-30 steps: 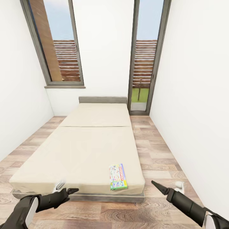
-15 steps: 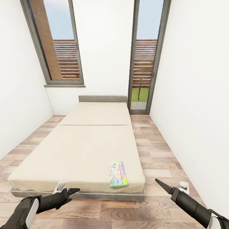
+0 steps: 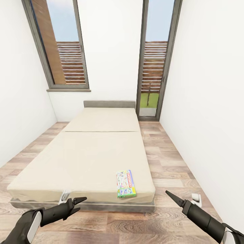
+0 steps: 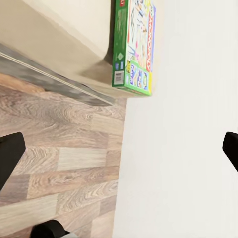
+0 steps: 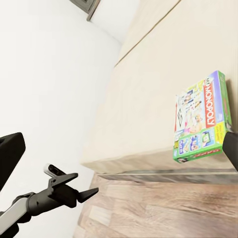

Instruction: Put all the toys in the child's room - the three board games (two on the bed and one on the table), the two jigsaw puzzles on the table, and the tennis ball on the table - inside the toy box on the table in the child's room.

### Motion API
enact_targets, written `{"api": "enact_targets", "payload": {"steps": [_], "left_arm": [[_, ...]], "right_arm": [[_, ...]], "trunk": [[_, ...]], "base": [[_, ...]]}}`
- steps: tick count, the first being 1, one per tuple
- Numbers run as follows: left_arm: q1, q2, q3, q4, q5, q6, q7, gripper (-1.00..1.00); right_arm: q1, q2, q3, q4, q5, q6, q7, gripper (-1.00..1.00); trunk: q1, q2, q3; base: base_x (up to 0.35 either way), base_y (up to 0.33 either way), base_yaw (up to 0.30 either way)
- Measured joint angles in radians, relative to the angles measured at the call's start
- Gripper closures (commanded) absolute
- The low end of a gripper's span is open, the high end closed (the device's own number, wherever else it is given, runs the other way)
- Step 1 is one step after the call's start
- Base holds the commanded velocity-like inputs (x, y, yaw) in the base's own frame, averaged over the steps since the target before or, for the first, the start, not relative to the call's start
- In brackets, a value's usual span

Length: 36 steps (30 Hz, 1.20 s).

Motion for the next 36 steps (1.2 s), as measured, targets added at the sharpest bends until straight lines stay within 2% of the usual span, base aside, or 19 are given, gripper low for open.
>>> {"api": "enact_targets", "payload": {"steps": [2, 36], "left_arm": [[0.0, 0.0, 0.0, 0.0, 0.0, -0.001, -0.003, -1.0], [0.001, 0.002, 0.009, 0.001, 0.006, -0.007, -0.011, -1.0]], "right_arm": [[0.0, 0.0, 0.0, 0.0, 0.0, -0.001, 0.0, -1.0], [0.0, 0.0, 0.0, -0.001, 0.0, -0.013, 0.0, -1.0]], "trunk": [[0.008, -0.014, -0.006], [0.008, -0.014, -0.006]], "base": [[0.0, 0.0, 0.0], [-0.025, -0.022, 0.0]]}}
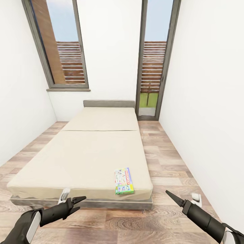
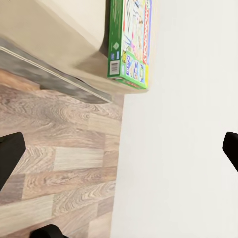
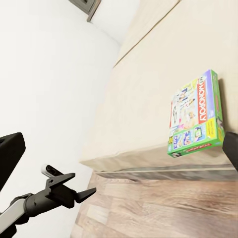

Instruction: Put all the toys in the child's room - the three board games (two on the bed and one on the table), the two jigsaw puzzles on the table, and the tennis ball on the table - inside the toy box on the table in the child's room.

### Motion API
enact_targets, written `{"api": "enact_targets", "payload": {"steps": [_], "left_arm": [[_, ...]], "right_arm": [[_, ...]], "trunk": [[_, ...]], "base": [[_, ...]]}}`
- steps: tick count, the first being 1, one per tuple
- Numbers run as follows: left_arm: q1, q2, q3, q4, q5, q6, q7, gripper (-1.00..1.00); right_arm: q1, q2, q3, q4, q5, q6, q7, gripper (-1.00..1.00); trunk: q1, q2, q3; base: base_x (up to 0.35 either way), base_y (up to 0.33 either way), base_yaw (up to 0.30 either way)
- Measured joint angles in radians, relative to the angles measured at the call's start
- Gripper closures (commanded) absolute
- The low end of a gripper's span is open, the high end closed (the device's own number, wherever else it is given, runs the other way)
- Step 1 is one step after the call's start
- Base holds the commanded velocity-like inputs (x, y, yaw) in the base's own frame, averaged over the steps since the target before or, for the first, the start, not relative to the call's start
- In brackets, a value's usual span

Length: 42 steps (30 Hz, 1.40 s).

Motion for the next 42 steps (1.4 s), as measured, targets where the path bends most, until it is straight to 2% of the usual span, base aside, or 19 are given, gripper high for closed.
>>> {"api": "enact_targets", "payload": {"steps": [42], "left_arm": [[0.0, 0.0, 0.0, 0.001, 0.001, 0.0, -0.001, -1.0]], "right_arm": [[0.0, 0.0, 0.0, -0.001, 0.0, -0.002, 0.001, -1.0]], "trunk": [[0.0, 0.0, 0.0]], "base": [[-0.001, -0.162, 0.0]]}}
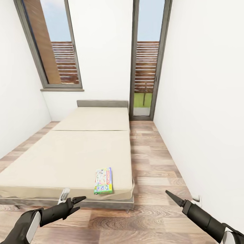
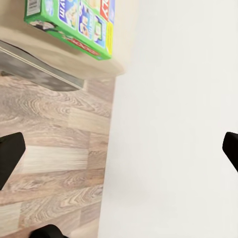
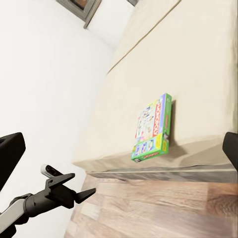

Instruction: Put all the toys in the child's room - the three board games (two on the bed and one on the table), the two jigsaw puzzles on the table, and the tennis ball on the table - inside the toy box on the table in the child's room.

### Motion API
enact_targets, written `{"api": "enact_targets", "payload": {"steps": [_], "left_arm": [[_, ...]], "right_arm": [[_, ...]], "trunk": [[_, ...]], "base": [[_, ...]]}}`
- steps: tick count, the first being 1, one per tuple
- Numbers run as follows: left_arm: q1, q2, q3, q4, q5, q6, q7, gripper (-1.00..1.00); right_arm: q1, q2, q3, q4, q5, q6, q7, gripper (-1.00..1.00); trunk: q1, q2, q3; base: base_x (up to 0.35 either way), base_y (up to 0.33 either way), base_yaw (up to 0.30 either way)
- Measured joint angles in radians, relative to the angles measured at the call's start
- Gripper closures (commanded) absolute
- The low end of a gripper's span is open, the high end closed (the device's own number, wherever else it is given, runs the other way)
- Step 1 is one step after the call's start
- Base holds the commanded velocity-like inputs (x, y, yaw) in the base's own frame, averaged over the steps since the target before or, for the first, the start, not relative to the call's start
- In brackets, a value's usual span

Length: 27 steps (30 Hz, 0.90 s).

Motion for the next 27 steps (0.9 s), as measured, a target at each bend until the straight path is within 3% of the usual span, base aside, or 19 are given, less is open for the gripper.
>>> {"api": "enact_targets", "payload": {"steps": [15, 27], "left_arm": [[0.0, -0.001, 0.0, 0.0, 0.0, 0.0, 0.0, -1.0], [0.0, -0.002, 0.0, 0.0, 0.002, 0.0, 0.001, -1.0]], "right_arm": [[0.0, 0.0, 0.0, 0.001, 0.0, 0.0, 0.0, -1.0], [0.0, 0.0, 0.001, 0.0, 0.0, 0.0, 0.0, -1.0]], "trunk": [[0.0, 0.0, 0.0], [0.0, 0.0, 0.0]], "base": [[0.0, -0.158, 0.0], [0.0, -0.027, 0.0]]}}
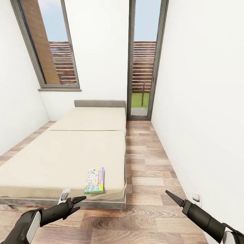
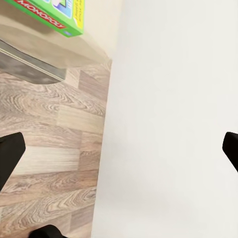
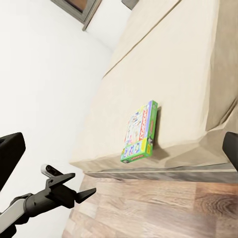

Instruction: Put all the toys in the child's room - the three board games (two on the bed and one on the table), the two jigsaw puzzles on the table, and the tennis ball on the table - inside the toy box on the table in the child's room.

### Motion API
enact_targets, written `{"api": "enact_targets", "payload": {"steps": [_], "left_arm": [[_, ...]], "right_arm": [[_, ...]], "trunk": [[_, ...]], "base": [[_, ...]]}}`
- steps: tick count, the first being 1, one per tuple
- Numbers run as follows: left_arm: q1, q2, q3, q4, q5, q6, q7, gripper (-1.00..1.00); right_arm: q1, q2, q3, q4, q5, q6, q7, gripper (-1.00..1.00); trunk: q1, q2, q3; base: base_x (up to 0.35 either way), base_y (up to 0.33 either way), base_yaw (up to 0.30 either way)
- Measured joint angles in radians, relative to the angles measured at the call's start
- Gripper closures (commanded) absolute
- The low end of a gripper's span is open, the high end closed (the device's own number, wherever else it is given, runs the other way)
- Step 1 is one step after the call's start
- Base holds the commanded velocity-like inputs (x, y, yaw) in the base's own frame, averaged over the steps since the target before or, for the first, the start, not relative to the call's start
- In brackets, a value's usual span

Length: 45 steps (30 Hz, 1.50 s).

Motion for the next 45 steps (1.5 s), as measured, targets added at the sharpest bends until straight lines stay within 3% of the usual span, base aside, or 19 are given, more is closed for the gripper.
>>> {"api": "enact_targets", "payload": {"steps": [7, 21, 31, 45], "left_arm": [[0.0, 0.0, 0.001, 0.001, -0.001, 0.0, 0.002, -1.0], [0.0, 0.004, 0.007, 0.003, -0.001, -0.004, 0.01, -1.0], [-0.002, 0.005, 0.055, 0.003, -0.002, -0.066, 0.016, -1.0], [-0.012, 0.002, 0.068, 0.0, -0.002, -0.096, 0.021, -1.0]], "right_arm": [[0.0, 0.0, 0.001, 0.0, 0.0, -0.001, 0.0, -1.0], [0.0, 0.009, 0.012, -0.003, 0.005, -0.004, 0.002, -1.0], [0.0, 0.011, 0.014, -0.004, 0.012, -0.005, 0.003, -1.0], [0.0, 0.015, 0.013, 0.002, 0.002, 0.001, 0.005, -1.0]], "trunk": [[0.0, 0.0, 0.0], [0.054, -0.098, -0.044], [0.092, -0.168, -0.075], [0.138, -0.252, -0.113]], "base": [[0.0, -0.003, 0.0], [0.0, 0.0, 0.0], [0.0, 0.0, 0.0], [0.0, 0.0, 0.0]]}}
